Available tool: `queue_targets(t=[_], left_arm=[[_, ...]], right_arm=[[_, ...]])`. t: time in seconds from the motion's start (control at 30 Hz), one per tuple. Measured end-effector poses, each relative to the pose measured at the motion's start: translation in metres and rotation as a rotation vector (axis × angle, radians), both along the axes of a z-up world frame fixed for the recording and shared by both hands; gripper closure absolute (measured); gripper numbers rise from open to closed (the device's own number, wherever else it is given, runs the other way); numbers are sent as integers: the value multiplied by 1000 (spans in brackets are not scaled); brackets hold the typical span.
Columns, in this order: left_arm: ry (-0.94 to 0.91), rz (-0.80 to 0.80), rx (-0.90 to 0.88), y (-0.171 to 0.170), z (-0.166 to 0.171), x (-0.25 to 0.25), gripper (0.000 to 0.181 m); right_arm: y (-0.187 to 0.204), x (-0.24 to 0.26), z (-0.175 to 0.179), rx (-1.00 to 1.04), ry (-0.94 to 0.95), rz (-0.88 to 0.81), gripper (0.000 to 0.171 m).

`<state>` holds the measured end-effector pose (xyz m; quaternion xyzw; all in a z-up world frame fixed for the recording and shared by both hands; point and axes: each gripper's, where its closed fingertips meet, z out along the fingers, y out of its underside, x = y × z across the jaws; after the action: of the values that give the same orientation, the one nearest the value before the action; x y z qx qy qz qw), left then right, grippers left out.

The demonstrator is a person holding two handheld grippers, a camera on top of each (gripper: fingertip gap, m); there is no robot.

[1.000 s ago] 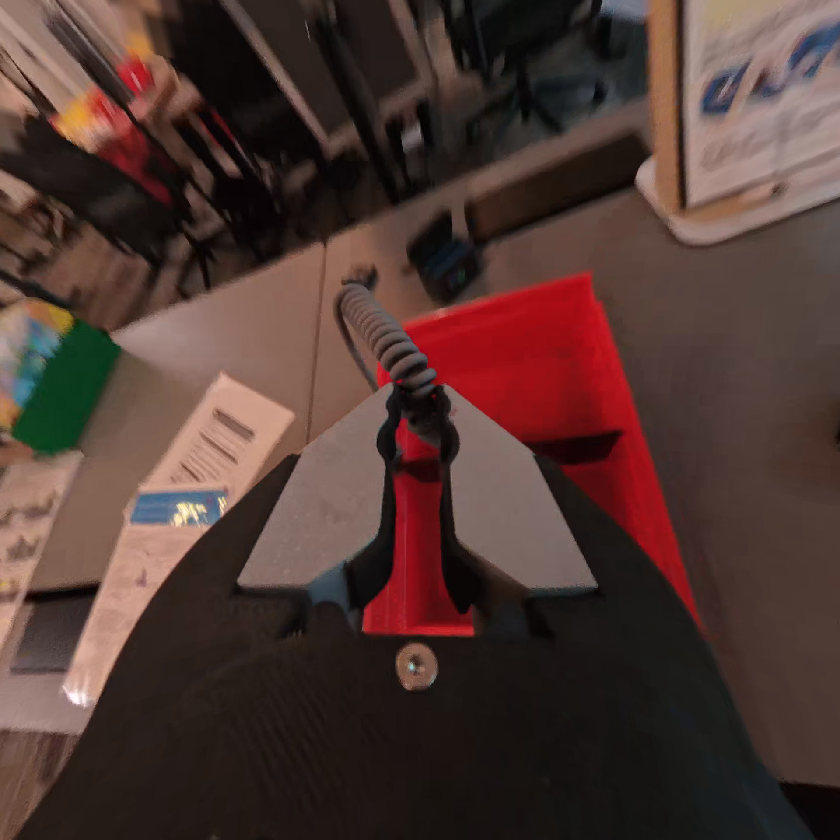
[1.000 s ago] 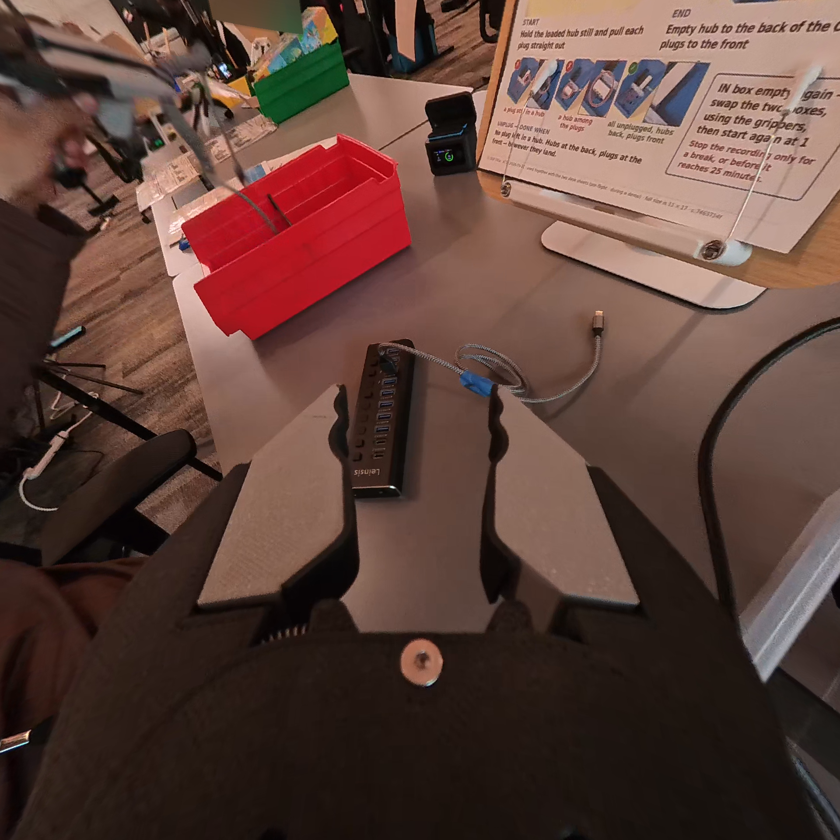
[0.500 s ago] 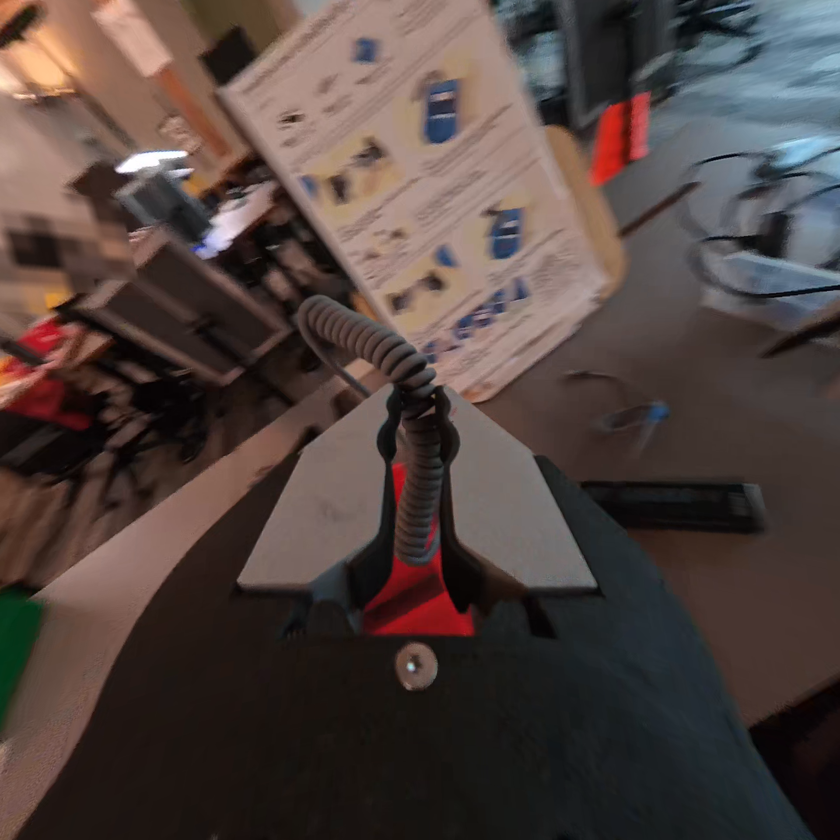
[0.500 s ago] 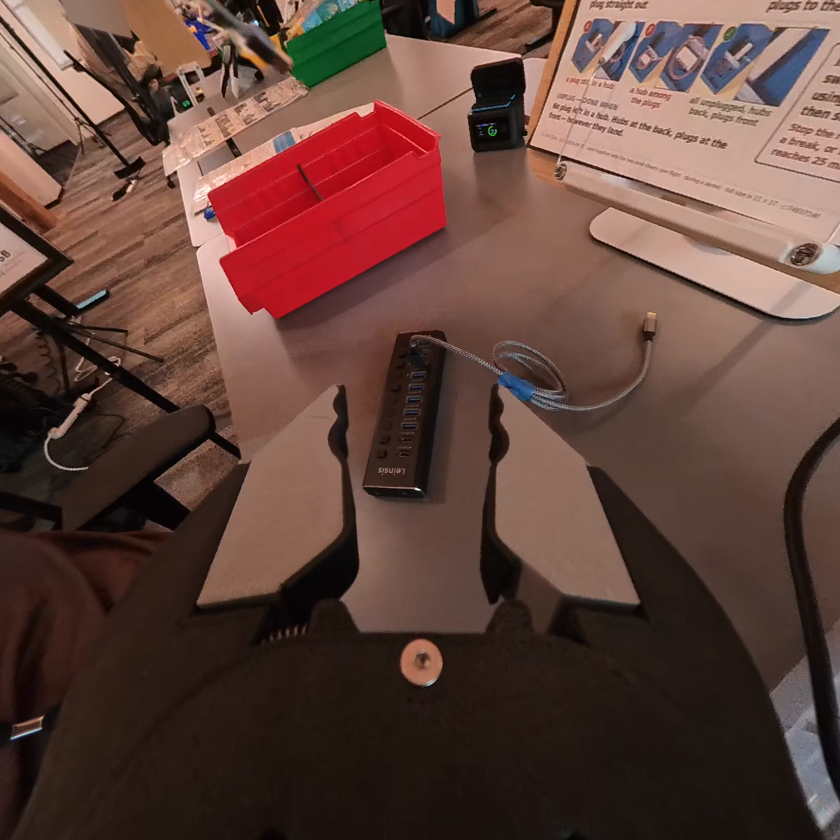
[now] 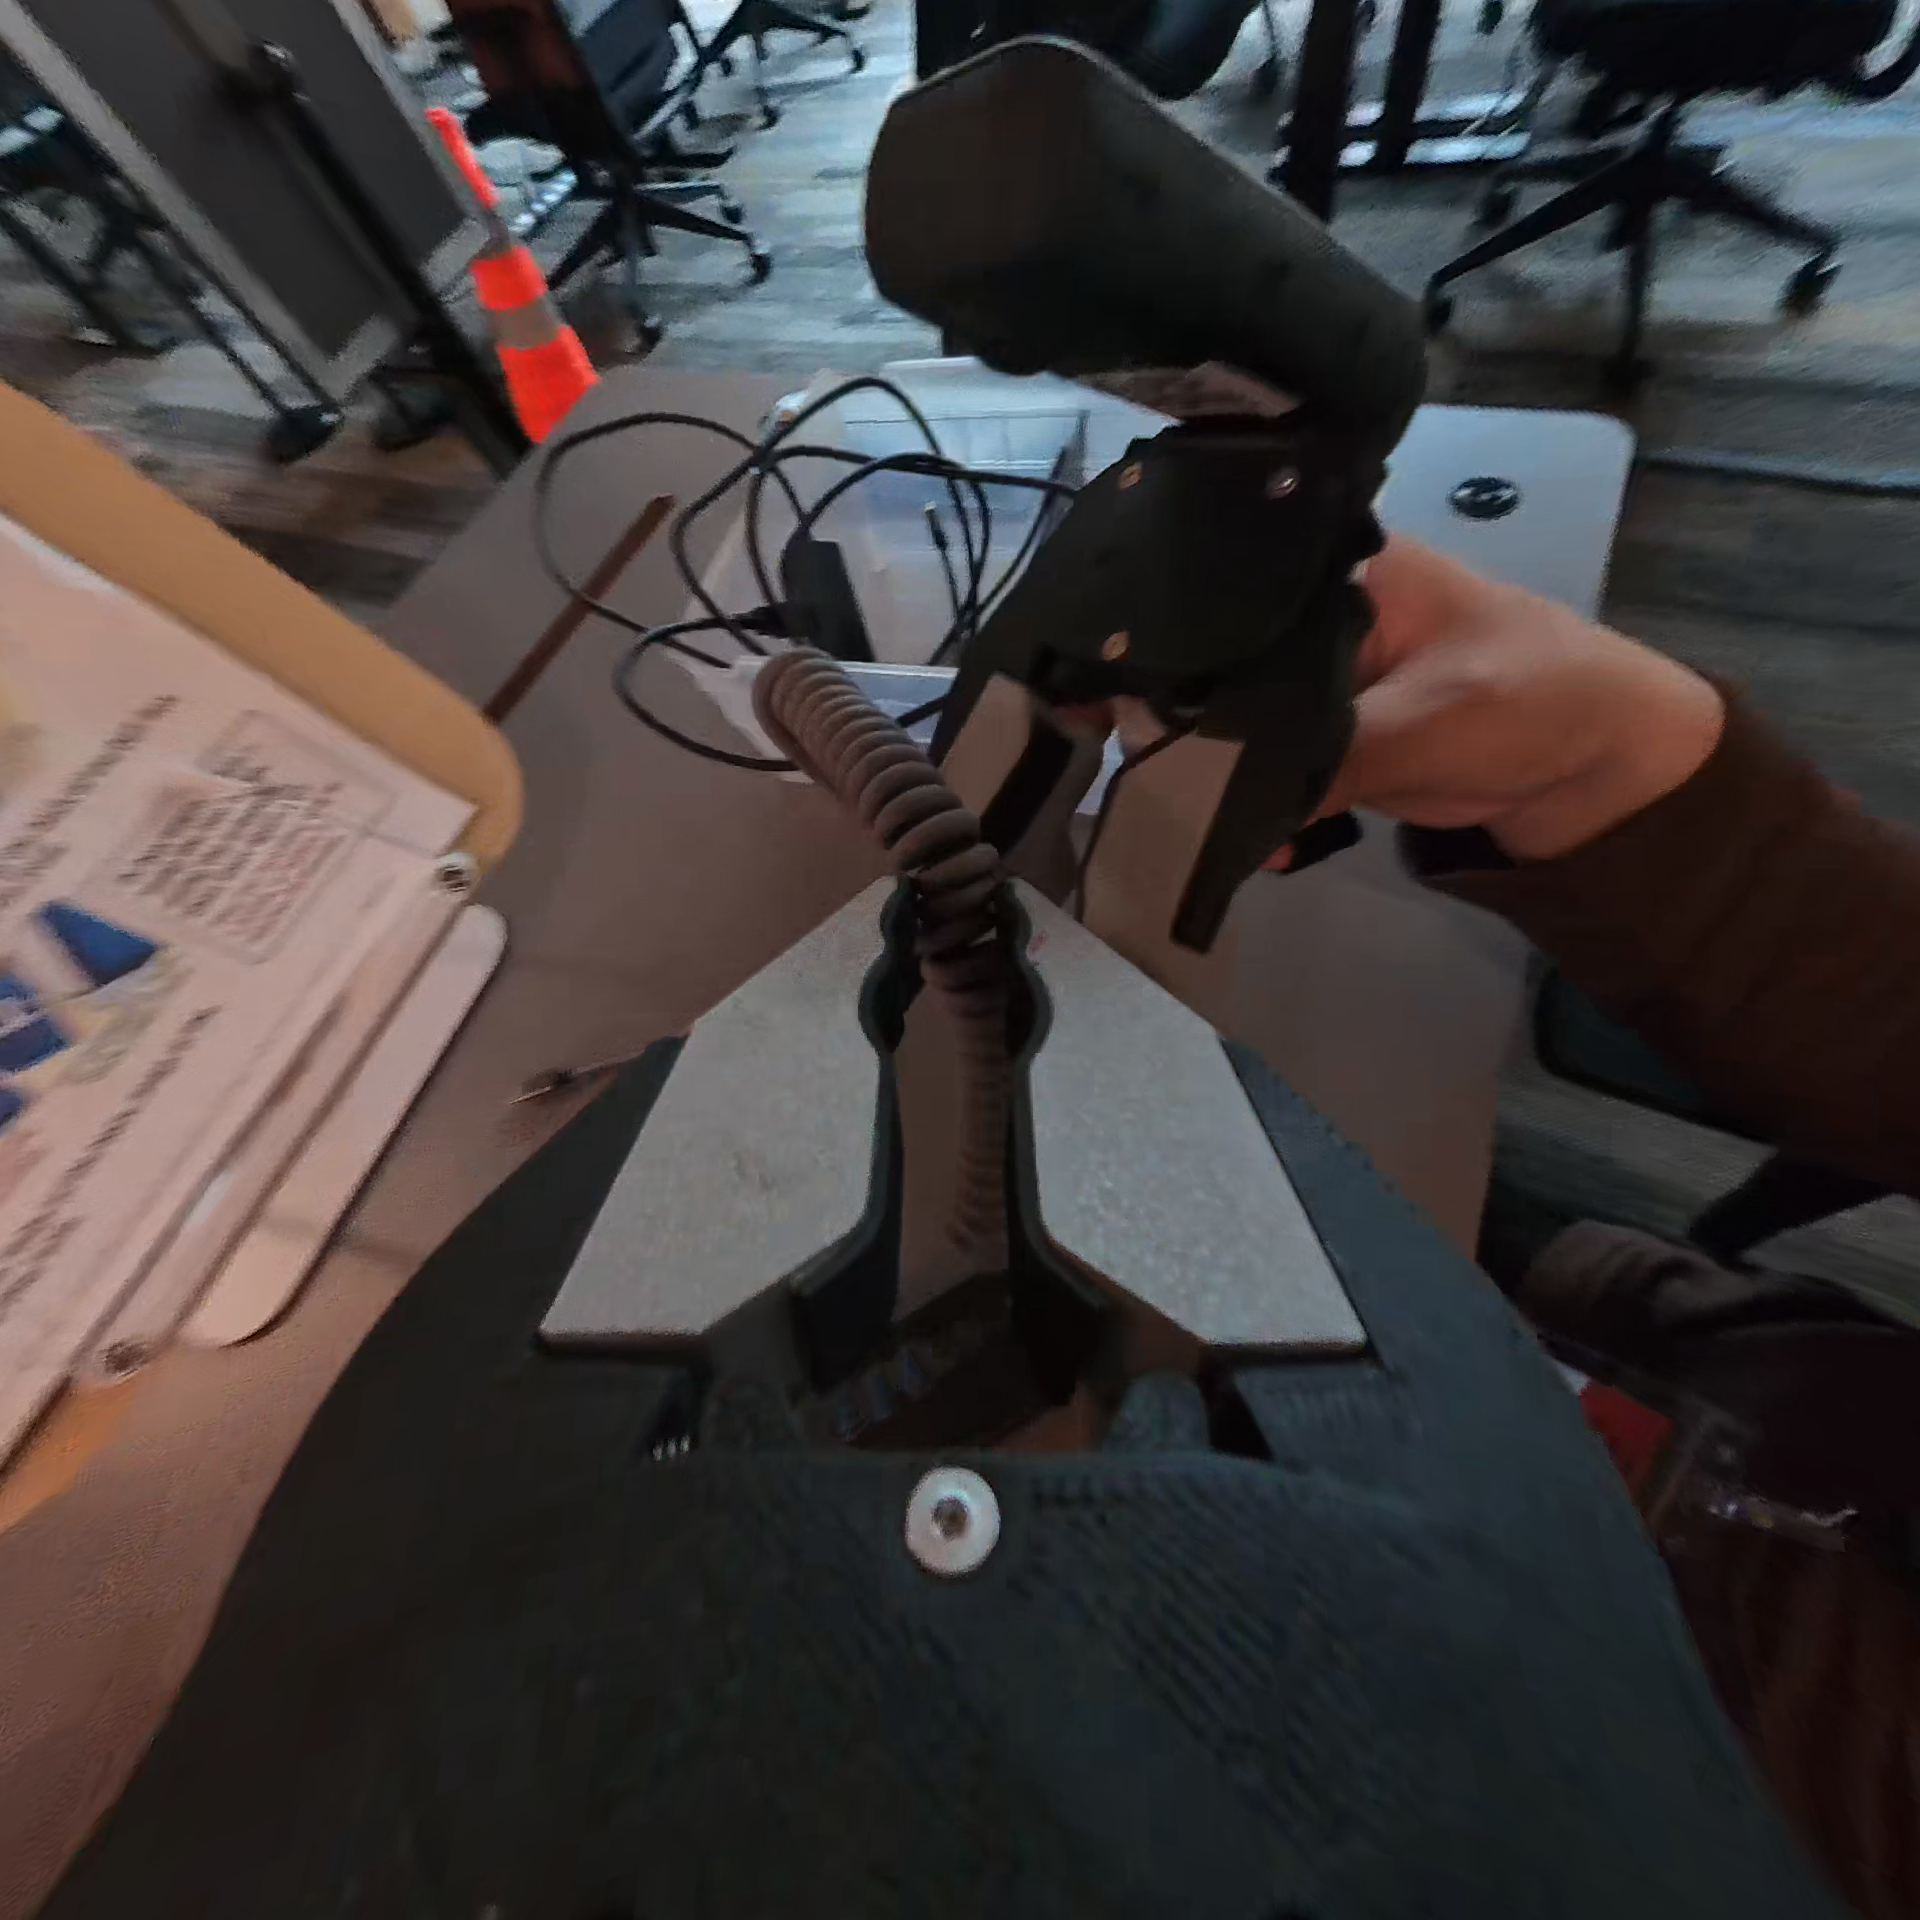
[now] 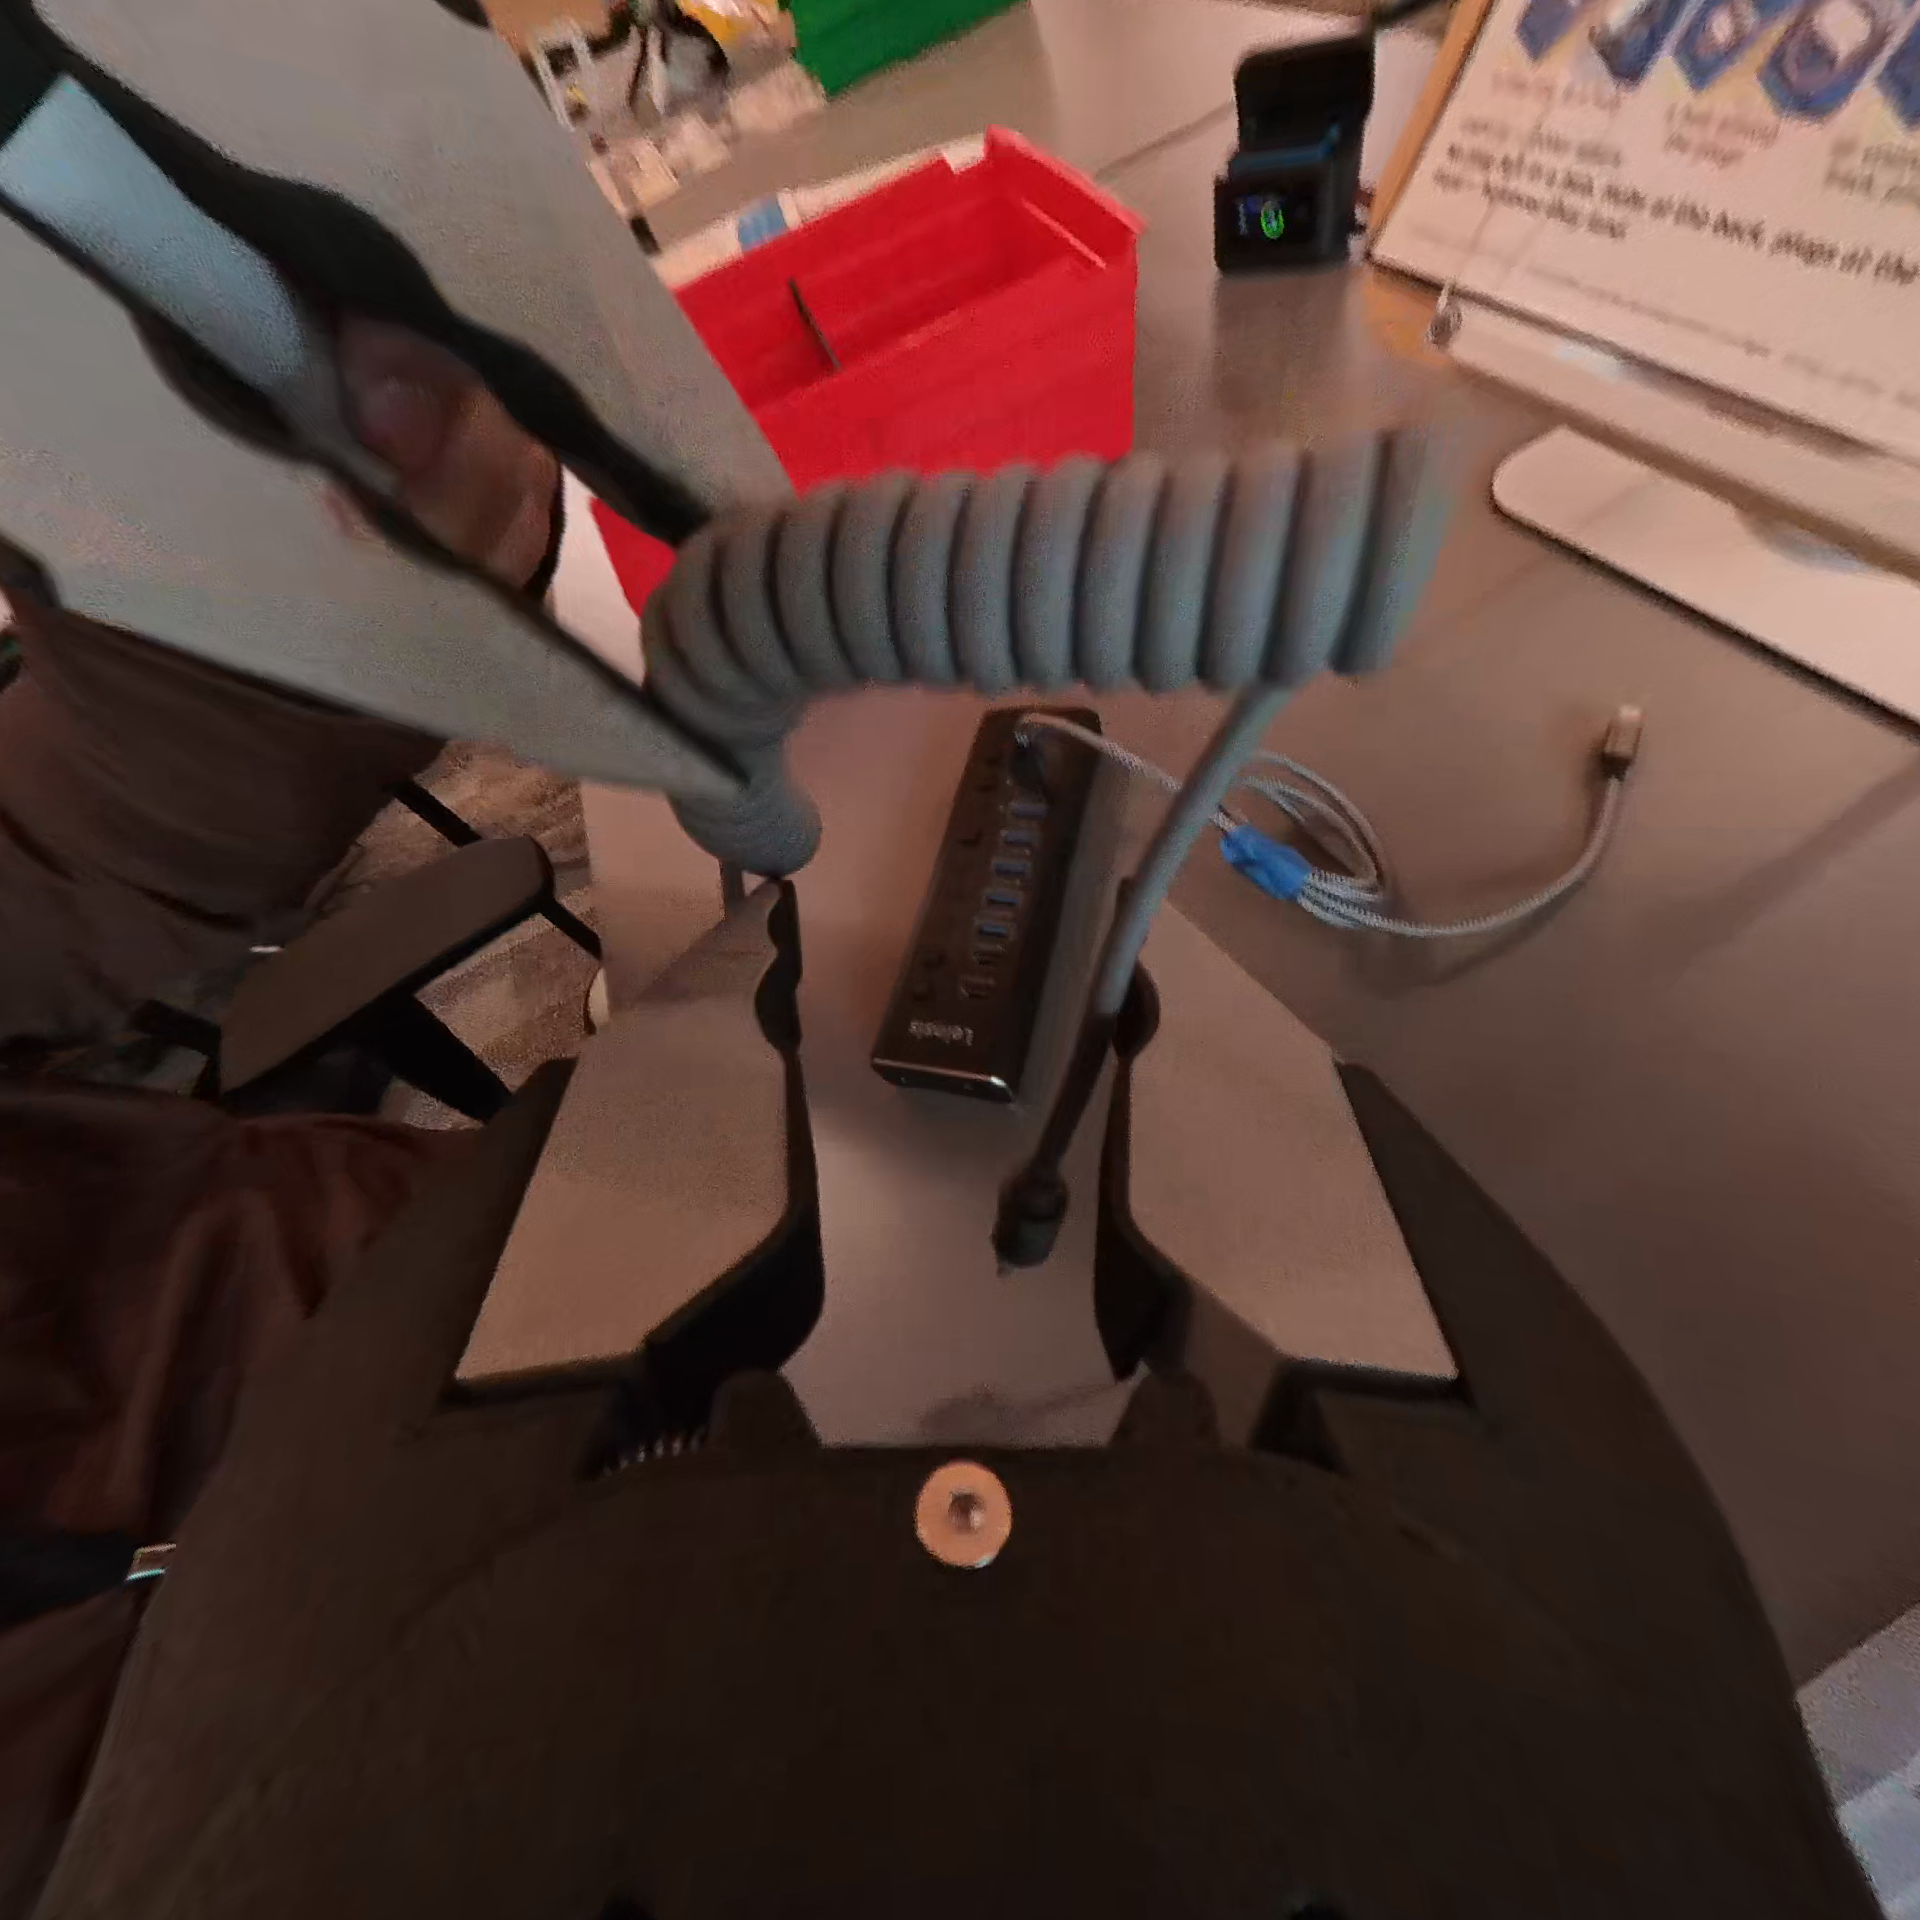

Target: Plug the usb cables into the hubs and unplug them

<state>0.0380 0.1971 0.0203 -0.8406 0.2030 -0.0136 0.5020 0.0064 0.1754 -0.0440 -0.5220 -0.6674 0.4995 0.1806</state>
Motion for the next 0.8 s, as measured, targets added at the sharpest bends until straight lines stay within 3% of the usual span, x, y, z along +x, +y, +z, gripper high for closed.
queue_targets(t=[0.03,0.13,0.23,0.4,0.43,0.6,0.8], left_arm=[[-39,-24,-3,5,-7,2,167],[-153,-81,-64,13,-33,3,165],[-184,-51,-124,8,-58,-19,147],[-231,14,-190,-29,-85,-67,111],[-218,34,-186,-37,-91,-78,112],[-299,81,-195,-69,-125,-103,118],[-206,112,-238,-75,-152,-133,116]], right_arm=[[1,-1,-6,-5,-24,3,118],[12,-5,-22,-15,-94,-39,171],[40,-4,-40,-37,-200,-162,171],[49,-1,-43,-55,-225,-197,151],[45,-1,-39,-61,-216,-186,141],[28,1,-45,18,-268,-147,136],[23,19,-53,136,-343,-128,131]])
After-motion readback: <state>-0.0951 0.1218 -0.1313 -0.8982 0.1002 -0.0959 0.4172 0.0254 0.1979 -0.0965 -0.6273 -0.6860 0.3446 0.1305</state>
